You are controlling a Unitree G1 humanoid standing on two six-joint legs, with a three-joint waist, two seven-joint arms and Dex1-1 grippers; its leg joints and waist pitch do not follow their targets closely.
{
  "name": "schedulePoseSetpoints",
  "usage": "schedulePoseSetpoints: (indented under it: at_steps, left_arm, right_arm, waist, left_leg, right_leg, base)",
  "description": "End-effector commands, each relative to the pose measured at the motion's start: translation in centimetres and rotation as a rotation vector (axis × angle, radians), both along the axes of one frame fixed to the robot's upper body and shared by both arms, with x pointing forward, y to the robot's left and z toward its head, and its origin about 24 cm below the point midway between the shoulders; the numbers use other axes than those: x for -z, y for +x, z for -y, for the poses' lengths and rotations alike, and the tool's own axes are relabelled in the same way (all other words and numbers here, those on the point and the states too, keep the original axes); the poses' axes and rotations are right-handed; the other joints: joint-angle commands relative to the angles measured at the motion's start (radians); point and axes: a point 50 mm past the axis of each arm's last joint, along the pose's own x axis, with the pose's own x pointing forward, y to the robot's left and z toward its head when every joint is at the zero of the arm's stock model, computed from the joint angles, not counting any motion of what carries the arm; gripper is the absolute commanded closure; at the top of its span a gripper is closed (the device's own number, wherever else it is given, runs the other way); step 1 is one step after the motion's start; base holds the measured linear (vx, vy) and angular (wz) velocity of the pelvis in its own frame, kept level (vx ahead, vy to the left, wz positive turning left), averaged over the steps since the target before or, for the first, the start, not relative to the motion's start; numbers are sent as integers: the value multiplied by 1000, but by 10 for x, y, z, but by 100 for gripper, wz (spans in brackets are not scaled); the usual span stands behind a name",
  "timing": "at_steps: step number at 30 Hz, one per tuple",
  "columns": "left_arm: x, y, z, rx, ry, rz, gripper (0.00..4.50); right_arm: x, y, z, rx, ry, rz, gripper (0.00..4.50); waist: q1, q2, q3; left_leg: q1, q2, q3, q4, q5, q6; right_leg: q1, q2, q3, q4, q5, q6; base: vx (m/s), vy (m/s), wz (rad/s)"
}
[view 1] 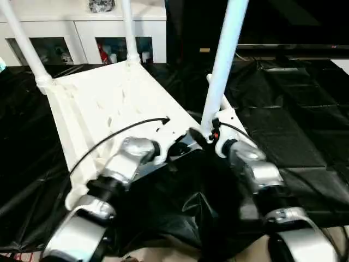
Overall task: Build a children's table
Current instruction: Rotate leg to tighten
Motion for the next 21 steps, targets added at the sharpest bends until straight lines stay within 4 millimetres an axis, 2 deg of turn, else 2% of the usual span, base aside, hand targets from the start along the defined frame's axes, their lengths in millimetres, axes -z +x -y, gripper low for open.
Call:
schedulePoseSetpoints:
  at_steps: [1, 3, 4, 5, 10, 13, 14, 18, 21]
  left_arm:
    - [-14, -3, 11, 106, -67, 57, 450]
    - [-14, -9, 4, 172, -74, 42, 450]
    - [-13, -12, 1, 203, -73, 35, 450]
    - [-13, -12, 1, 203, -73, 35, 450]
    - [-11, -19, -12, 294, -58, -7, 450]
    - [-9, -21, -16, 315, -44, -29, 450]
    - [-9, -22, -17, 322, -43, -36, 450]
    - [-9, -24, -19, 335, -50, -49, 450]
    - [-9, -24, -18, 326, -51, -50, 450]
  right_arm:
    - [-4, -5, -10, -122, 1, 18, 45]
    - [-7, -10, 1, -213, -15, 33, 45]
    - [-10, -13, 7, -260, -17, 39, 45]
    - [-10, -13, 7, -260, -17, 39, 45]
    - [-16, -28, 23, -452, -23, 37, 45]
    - [-17, -33, 24, -503, -7, 28, 45]
    - [-18, -33, 24, -507, -4, 26, 59]
    - [-16, -36, 21, -526, 12, 3, 80]
    - [-14, -37, 18, -534, 16, -7, 115]
  waist:
    - [5, -8, -76]
    - [5, -5, -77]
    - [10, -7, -80]
    - [11, -7, -76]
    - [27, -6, -75]
    - [28, -8, -73]
    - [27, -11, -73]
    - [28, -9, -75]
    - [28, -10, -75]
  left_leg:
    - [1, 37, -9, -63, -188, 68]
    - [2, 37, -7, -62, -176, 71]
    - [-1, 39, -8, -61, -162, 79]
    - [-1, 40, -6, -61, -164, 91]
    - [3, 44, -6, -62, -182, 84]
    - [3, 42, -6, -63, -195, 76]
    - [3, 42, -6, -63, -197, 74]
    - [3, 43, -7, -64, -185, 66]
    - [4, 43, -7, -64, -177, 67]
  right_leg:
    - [61, -64, 57, -63, -270, -180]
    - [59, -64, 58, -60, -247, -193]
    - [65, -66, 57, -55, -222, -199]
    - [61, -64, 58, -56, -217, -202]
    - [59, -64, 59, -57, -254, -195]
    - [58, -64, 58, -61, -285, -188]
    - [58, -65, 58, -62, -291, -186]
    - [57, -65, 59, -59, -280, -193]
    - [56, -65, 59, -58, -270, -194]
  base:
    - [0, 0, 0]
    - [0, 0, 0]
    - [0, 0, 0]
    - [0, 0, 0]
    - [0, 0, 0]
    - [0, 0, 0]
    - [0, 0, 0]
    - [0, 0, 0]
    - [0, 0, 0]
